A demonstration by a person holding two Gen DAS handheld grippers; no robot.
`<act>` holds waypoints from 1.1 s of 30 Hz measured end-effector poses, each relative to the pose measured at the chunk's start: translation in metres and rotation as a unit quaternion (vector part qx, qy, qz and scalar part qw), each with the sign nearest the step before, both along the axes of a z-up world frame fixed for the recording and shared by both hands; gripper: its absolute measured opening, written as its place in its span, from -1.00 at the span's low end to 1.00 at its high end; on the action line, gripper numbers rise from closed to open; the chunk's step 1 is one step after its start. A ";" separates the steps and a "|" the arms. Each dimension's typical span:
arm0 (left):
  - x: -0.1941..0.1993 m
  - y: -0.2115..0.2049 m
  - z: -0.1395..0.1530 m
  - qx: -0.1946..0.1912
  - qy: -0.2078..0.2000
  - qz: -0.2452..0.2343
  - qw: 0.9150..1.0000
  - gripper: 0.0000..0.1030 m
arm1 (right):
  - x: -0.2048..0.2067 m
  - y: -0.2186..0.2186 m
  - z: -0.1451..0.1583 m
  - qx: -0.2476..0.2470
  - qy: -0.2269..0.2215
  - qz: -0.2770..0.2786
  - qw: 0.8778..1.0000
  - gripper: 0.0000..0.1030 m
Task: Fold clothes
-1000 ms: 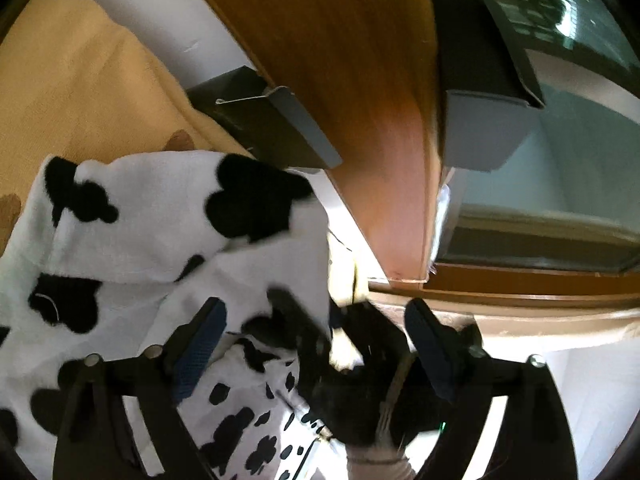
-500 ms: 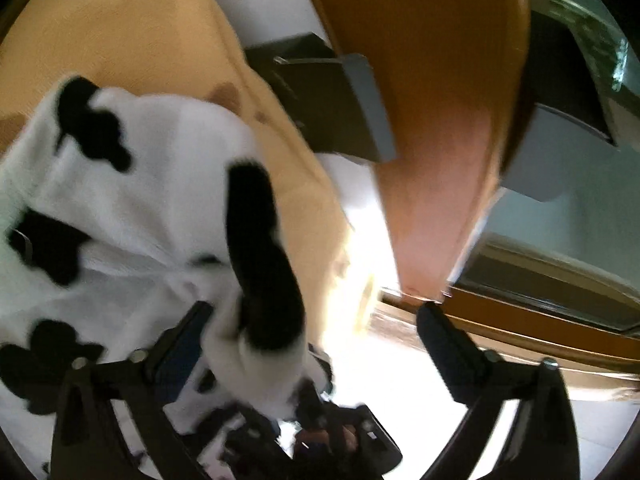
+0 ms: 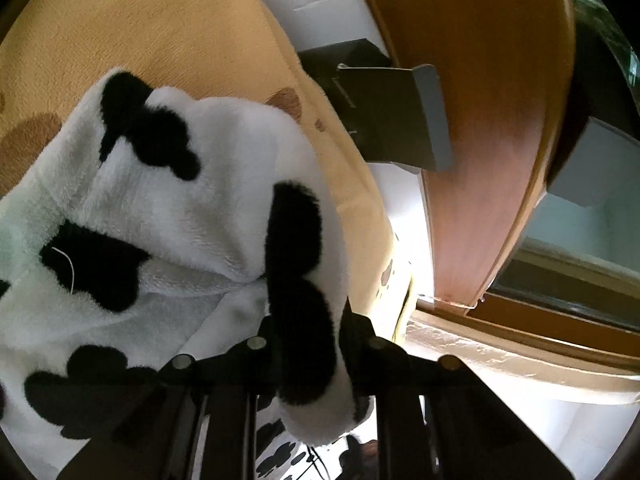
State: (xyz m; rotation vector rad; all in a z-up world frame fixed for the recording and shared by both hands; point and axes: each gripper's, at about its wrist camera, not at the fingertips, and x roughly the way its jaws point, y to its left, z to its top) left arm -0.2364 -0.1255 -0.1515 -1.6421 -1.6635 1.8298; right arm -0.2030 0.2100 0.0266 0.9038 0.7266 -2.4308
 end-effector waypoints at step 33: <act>0.057 -0.006 0.046 -0.044 0.010 -0.021 0.999 -0.64 | 0.013 0.194 0.018 -0.054 -0.217 -0.127 0.966 -0.67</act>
